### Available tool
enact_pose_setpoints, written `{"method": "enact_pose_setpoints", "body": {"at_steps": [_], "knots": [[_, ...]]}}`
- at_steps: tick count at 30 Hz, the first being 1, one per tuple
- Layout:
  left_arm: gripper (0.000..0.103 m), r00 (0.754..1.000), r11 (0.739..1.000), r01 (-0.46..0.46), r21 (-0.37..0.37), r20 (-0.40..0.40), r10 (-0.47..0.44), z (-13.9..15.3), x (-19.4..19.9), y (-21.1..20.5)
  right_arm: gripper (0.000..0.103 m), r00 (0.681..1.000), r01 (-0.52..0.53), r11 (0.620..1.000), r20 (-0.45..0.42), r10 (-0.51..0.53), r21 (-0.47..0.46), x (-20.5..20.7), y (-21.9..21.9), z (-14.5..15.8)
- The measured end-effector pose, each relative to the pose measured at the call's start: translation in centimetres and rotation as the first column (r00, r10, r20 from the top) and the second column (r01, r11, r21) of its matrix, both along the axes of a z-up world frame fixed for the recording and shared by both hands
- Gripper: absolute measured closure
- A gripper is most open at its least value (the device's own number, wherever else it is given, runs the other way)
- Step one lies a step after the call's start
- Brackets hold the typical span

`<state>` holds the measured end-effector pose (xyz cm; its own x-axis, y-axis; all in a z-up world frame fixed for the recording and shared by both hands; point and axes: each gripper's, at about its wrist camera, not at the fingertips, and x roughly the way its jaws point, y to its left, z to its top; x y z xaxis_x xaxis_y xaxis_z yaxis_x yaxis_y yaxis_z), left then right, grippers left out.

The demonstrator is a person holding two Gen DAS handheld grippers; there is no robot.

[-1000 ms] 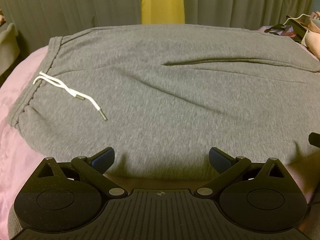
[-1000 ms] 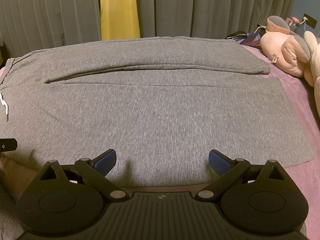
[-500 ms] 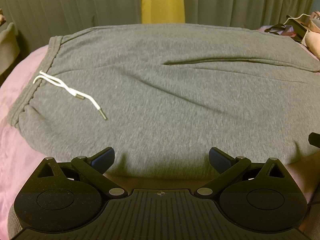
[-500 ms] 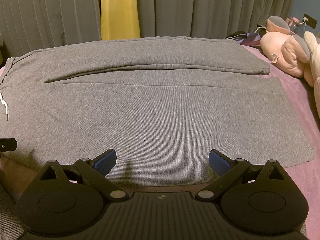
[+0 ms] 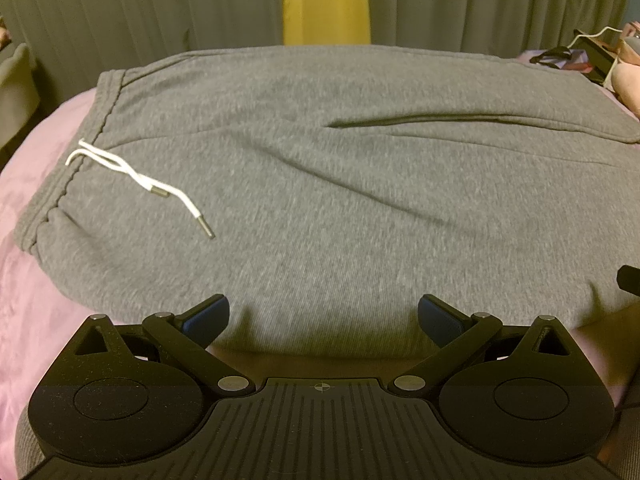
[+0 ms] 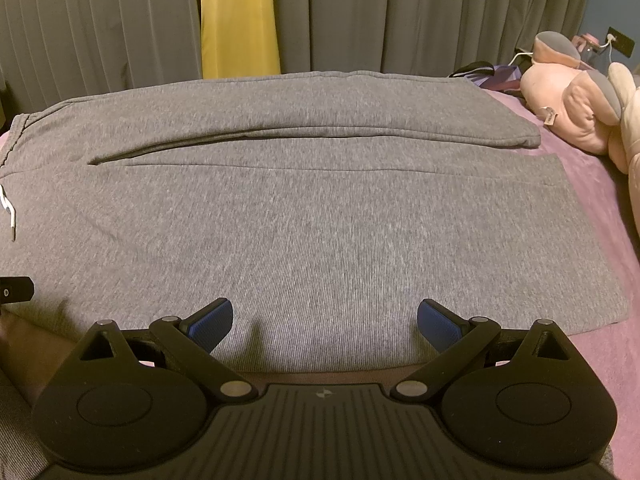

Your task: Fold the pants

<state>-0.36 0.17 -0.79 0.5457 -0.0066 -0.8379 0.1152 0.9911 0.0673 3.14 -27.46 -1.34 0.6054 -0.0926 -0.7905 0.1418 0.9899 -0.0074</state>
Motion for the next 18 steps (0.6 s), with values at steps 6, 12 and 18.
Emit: {"method": "enact_pose_setpoints", "body": {"at_steps": [6, 12, 18], "knots": [[0.0, 1.0, 1.0, -0.001, 0.001, -0.003, 0.001, -0.05, -0.14, -0.02, 0.004, 1.0, 0.0, 1.0, -0.001, 0.0, 0.0, -0.06, -0.04, 0.14], [0.0, 1.0, 1.0, -0.002, 0.0, -0.006, 0.002, -0.01, -0.08, -0.01, 0.004, 1.0, 0.0, 1.0, -0.001, 0.0, 0.0, -0.14, -0.01, 0.37], [0.0, 1.0, 1.0, -0.003, 0.0, -0.01, 0.003, 0.03, -0.12, 0.04, 0.004, 1.0, 0.001, 1.0, -0.001, -0.001, 0.0, 0.03, -0.07, 0.05]]}}
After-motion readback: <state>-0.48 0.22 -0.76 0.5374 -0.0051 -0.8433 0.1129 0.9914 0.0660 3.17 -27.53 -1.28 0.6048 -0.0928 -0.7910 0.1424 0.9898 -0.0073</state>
